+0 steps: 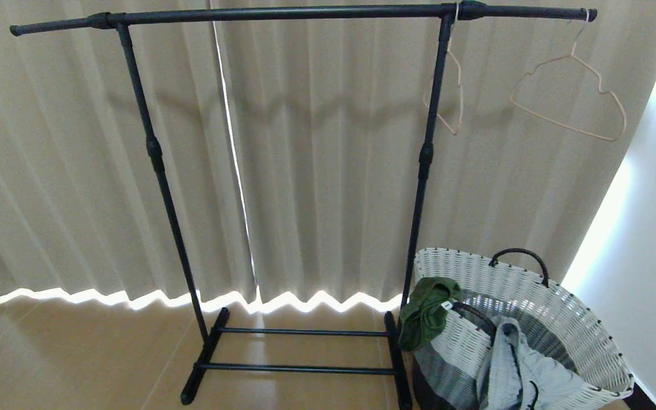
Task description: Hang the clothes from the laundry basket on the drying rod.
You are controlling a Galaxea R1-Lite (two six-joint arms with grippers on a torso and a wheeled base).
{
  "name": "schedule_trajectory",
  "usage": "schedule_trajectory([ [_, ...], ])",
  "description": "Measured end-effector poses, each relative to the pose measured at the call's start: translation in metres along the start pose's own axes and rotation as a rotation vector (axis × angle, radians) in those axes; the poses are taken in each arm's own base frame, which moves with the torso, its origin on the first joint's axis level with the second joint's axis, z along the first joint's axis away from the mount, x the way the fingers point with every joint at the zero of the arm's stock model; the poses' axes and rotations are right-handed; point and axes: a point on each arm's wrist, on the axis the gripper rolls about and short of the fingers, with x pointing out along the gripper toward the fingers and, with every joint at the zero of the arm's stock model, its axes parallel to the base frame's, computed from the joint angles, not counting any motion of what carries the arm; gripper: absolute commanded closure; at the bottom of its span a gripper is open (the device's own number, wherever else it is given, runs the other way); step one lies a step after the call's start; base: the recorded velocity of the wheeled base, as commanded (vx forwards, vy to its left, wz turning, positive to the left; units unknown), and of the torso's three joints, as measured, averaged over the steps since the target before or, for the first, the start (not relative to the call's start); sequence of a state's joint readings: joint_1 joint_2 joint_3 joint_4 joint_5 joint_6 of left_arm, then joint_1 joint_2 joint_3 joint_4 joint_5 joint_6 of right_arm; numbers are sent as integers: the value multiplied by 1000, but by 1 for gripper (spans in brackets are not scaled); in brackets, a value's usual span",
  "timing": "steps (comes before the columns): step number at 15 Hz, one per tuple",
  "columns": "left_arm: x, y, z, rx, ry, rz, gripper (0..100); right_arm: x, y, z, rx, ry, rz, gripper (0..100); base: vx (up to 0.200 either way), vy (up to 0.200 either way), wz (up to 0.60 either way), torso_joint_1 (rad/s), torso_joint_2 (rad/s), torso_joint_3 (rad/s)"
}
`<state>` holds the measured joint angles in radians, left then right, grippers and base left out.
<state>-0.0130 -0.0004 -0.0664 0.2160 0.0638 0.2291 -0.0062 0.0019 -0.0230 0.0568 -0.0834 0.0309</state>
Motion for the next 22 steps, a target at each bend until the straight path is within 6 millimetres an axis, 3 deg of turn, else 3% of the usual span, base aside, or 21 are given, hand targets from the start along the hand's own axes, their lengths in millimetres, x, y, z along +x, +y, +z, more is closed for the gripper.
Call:
schedule_trajectory([
  [7,0,0,0,3,0,-2,0,0,0,0,0,0,-2,0,0,0,0,0,0,0],
  [20,0,0,0,6,-1,-4,0,0,0,0,1,-1,-3,0,200,0,0,1,2,2],
  [22,0,0,0,6,-1,-5,0,0,0,0,2,-1,-1,0,0,0,0,0,0,0],
])
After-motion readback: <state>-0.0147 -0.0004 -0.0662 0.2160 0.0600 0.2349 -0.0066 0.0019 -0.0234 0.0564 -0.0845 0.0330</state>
